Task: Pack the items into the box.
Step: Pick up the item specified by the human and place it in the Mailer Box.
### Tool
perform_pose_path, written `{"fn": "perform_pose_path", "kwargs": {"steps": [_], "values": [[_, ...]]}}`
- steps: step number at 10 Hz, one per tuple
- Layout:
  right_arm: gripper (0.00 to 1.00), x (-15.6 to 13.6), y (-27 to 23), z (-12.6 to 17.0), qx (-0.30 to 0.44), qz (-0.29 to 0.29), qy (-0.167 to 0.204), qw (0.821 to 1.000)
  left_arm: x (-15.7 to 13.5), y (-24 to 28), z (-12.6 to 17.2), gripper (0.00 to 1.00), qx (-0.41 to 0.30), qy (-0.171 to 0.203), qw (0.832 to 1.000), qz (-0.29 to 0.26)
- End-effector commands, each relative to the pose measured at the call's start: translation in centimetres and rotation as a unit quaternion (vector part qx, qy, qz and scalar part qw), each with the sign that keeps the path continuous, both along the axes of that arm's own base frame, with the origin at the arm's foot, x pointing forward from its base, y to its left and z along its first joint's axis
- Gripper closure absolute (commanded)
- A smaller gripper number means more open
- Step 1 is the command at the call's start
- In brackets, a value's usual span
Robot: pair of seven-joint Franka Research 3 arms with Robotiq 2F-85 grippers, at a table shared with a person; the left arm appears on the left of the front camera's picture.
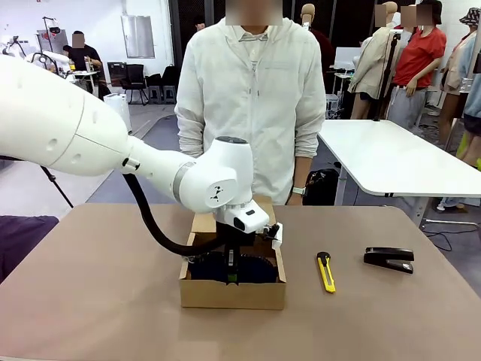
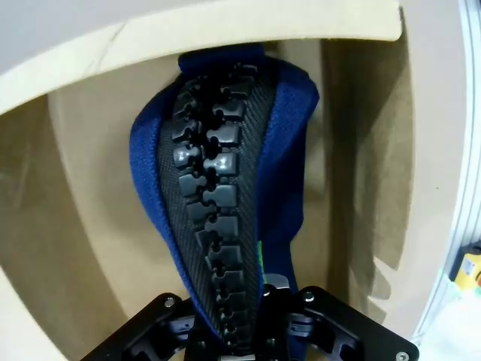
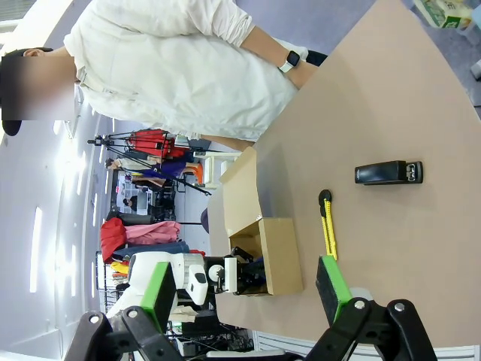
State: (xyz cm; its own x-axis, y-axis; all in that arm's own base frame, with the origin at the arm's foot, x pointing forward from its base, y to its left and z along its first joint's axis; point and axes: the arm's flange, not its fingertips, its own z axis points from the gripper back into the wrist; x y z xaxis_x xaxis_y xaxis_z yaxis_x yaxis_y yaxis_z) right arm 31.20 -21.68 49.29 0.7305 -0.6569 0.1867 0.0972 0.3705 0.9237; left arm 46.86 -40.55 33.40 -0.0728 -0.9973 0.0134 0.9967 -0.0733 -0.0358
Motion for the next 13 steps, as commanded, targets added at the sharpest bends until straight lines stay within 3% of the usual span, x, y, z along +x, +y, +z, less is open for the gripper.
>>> {"fn": "perform_pose_path", "kwargs": {"steps": [1,2,3,4,8,11,12,13], "values": [[0.0,0.0,-0.1,0.1,-0.004,0.005,-0.006,1.0,-0.4,0.6,-0.2,1.0,-0.027,0.012,1.0,-0.001],[0.0,0.0,-0.1,0.1,-0.004,0.005,-0.006,1.0,-0.3,0.6,-0.1,1.0,-0.029,0.014,0.999,-0.004],[0.0,0.0,-0.1,0.1,-0.004,0.005,-0.006,1.0,-0.4,0.5,0.0,0.53,-0.034,0.016,0.999,-0.013],[0.0,0.0,-0.1,0.1,-0.004,0.005,-0.006,1.0,-0.4,0.5,0.2,0.0,-0.033,0.015,0.999,-0.014],[0.0,0.0,-0.1,0.1,-0.004,0.005,-0.006,1.0,-0.2,1.9,3.5,0.0,-0.043,-0.011,0.999,0.0],[0.0,0.0,-0.1,0.1,-0.004,0.005,-0.006,1.0,-0.1,5.7,12.4,0.0,-0.085,-0.029,0.996,0.027],[0.0,0.0,-0.1,0.1,-0.004,0.005,-0.006,1.0,-0.2,8.9,16.5,0.0,-0.126,-0.002,0.989,0.073],[0.0,0.0,-0.1,0.1,-0.004,0.005,-0.006,1.0,-0.7,12.7,19.4,0.0,-0.15,0.001,0.979,0.135]]}}
